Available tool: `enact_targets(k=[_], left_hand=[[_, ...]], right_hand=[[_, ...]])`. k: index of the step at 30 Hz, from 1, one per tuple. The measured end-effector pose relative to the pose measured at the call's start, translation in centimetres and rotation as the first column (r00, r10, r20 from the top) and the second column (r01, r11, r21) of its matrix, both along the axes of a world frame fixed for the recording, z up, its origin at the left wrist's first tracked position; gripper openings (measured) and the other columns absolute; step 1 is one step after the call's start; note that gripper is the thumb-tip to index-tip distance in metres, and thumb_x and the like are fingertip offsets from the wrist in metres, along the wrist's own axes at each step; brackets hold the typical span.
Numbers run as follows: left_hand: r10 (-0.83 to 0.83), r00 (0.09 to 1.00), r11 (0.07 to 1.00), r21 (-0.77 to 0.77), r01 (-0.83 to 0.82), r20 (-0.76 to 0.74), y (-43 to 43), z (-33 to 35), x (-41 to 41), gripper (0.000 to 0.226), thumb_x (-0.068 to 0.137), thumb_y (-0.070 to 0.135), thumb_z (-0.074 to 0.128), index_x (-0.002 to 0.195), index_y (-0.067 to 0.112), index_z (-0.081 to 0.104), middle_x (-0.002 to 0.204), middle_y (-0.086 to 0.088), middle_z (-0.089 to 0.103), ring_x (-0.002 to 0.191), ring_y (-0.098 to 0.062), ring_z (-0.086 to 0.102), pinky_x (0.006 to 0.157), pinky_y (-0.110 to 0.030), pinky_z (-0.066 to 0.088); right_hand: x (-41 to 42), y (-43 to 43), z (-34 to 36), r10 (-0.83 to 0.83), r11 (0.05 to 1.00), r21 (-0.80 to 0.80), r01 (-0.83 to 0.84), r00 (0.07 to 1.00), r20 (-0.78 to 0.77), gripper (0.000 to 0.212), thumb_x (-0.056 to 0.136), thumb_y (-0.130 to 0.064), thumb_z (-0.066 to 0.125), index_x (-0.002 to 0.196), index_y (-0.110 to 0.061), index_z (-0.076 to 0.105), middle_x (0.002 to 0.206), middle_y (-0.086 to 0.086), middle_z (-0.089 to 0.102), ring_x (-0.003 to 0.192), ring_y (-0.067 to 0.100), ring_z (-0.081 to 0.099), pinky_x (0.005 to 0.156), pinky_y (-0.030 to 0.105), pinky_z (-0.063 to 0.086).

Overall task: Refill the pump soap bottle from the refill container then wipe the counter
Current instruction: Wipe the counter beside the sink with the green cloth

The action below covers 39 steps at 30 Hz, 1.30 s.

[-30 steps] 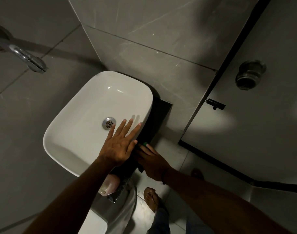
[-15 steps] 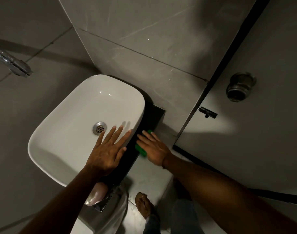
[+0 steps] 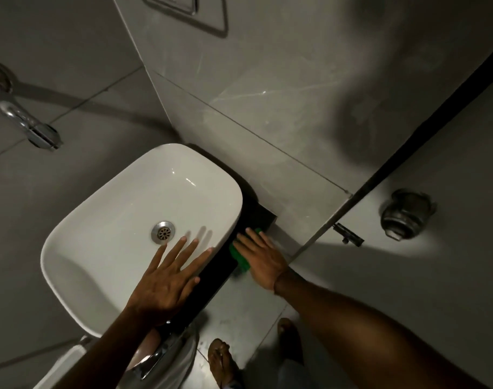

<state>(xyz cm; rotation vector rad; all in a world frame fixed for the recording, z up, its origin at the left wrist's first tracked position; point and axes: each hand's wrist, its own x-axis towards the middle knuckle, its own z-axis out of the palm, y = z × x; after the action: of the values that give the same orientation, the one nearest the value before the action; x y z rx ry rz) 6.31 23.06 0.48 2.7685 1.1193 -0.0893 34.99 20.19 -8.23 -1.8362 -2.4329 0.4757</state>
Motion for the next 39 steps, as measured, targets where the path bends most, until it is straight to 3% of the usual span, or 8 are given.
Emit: enact_targets(k=[5,11,16,19,24,27,32,39], left_hand=[[0.000,0.999,1.000,0.027,0.001,-0.045,0.2,-0.5,0.1,0.062,0.107,0.046,0.035,0.168,0.033,0.028,0.173,-0.007,0.035,0.162,-0.032,0.029,0.126,-0.060,0.024],[0.008,0.998,1.000,0.005,-0.007,-0.066,0.6,-0.9,-0.2,0.065,0.108,0.049,0.032,0.170,0.039,0.016,0.175,-0.005,0.031,0.164,-0.030,0.025,0.128,-0.058,0.022],[0.025,0.995,1.000,0.017,-0.023,-0.092,0.4,-1.0,-0.1,0.063,0.109,0.050,0.031,0.169,0.040,0.017,0.176,-0.002,0.028,0.164,-0.029,0.023,0.129,-0.055,0.019],[0.017,0.991,0.999,0.043,-0.011,-0.132,0.4,-0.4,0.1,0.063,0.108,0.051,0.032,0.169,0.040,0.019,0.174,-0.003,0.032,0.162,-0.030,0.028,0.128,-0.054,0.019],[0.103,0.979,0.994,0.047,-0.096,-0.175,-1.1,1.9,1.7,0.063,0.106,0.052,0.036,0.167,0.036,0.029,0.173,-0.007,0.034,0.160,-0.033,0.033,0.126,-0.054,0.019],[0.195,0.974,0.981,0.012,-0.195,-0.117,-4.5,3.1,3.8,0.069,0.104,0.051,0.043,0.168,0.030,0.029,0.176,-0.007,0.028,0.162,-0.034,0.027,0.127,-0.054,0.018],[0.311,0.950,0.949,-0.046,-0.312,-0.026,-14.4,2.5,6.0,0.067,0.109,0.053,0.042,0.169,0.027,0.027,0.178,-0.005,0.022,0.165,-0.029,0.019,0.129,-0.052,0.014],[0.659,0.747,0.728,-0.172,-0.664,-0.091,-27.9,-0.3,1.3,0.066,0.105,0.055,0.048,0.163,0.025,0.041,0.170,-0.003,0.042,0.156,-0.028,0.042,0.124,-0.047,0.016]], right_hand=[[-1.7,2.5,0.5,-0.177,0.983,-0.052,0.174,0.983,-0.043,0.070,0.087,-0.006,0.055,0.154,-0.015,0.040,0.164,0.006,0.034,0.158,0.032,0.009,0.129,0.050,0.003],[1.5,0.0,-1.1,0.213,0.977,0.014,-0.213,0.976,-0.034,0.085,0.078,-0.001,0.058,0.158,-0.018,0.034,0.168,0.004,0.028,0.158,0.030,0.013,0.129,0.048,0.005],[3.9,4.9,0.3,-0.125,0.992,-0.026,0.125,0.992,0.021,0.077,0.088,-0.002,0.054,0.159,-0.022,0.032,0.169,0.001,0.025,0.159,0.027,0.006,0.129,0.047,0.005],[2.0,5.3,0.7,-0.193,0.978,-0.082,0.192,0.981,-0.013,0.075,0.088,-0.002,0.056,0.158,-0.021,0.034,0.168,0.003,0.024,0.159,0.029,0.003,0.129,0.049,0.002],[3.5,1.5,1.2,0.117,0.976,-0.172,-0.132,0.988,-0.096,0.076,0.090,-0.001,0.049,0.161,-0.023,0.029,0.170,-0.003,0.021,0.160,0.024,0.007,0.130,0.038,0.003],[5.1,-1.6,1.8,0.115,0.974,-0.177,-0.143,0.980,-0.160,0.078,0.092,0.004,0.045,0.160,-0.029,0.028,0.168,-0.009,0.023,0.159,0.018,0.010,0.126,0.025,0.004],[4.8,-6.2,3.4,0.247,0.947,-0.170,-0.273,0.956,-0.159,0.078,0.091,0.007,0.035,0.161,-0.024,0.024,0.170,-0.007,0.015,0.159,0.015,0.003,0.125,0.022,-0.003],[-4.6,-11.9,3.6,0.484,0.829,-0.212,-0.518,0.853,-0.192,0.085,0.089,0.003,0.035,0.163,-0.032,0.014,0.171,-0.013,0.007,0.159,0.010,-0.002,0.120,0.017,-0.019]])
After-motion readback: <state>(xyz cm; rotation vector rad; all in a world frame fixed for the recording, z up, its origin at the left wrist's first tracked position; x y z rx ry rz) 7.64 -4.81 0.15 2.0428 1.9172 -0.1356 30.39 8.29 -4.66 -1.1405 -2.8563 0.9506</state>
